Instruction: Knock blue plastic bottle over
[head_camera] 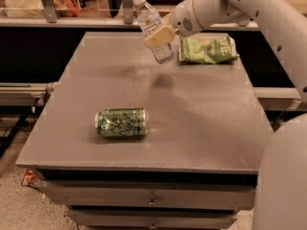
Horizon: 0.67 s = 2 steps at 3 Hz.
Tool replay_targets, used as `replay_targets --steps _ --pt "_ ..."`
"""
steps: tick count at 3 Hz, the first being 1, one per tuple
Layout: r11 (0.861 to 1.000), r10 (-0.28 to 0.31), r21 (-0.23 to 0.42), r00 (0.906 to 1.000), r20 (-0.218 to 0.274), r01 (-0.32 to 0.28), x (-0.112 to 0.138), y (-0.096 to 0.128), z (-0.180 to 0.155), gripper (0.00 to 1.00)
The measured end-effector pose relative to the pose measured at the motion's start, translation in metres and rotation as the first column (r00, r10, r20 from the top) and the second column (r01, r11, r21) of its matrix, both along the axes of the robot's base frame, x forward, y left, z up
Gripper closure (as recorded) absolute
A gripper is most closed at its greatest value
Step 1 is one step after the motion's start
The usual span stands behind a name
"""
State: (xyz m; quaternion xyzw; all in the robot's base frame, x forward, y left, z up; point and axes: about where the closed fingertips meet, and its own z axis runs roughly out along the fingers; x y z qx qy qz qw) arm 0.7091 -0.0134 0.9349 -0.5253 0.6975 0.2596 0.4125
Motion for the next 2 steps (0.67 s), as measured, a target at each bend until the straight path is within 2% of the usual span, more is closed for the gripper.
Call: replay_targets --steps 1,2 --pt "0.96 0.089 -0.266 0.996 -0.011 -0.089 -0.013 -0.025 -0.036 1.0" --pt "0.92 0.155 -0.36 0.9873 -0.033 -0.157 -0.021 -0.023 -0.052 0.81"
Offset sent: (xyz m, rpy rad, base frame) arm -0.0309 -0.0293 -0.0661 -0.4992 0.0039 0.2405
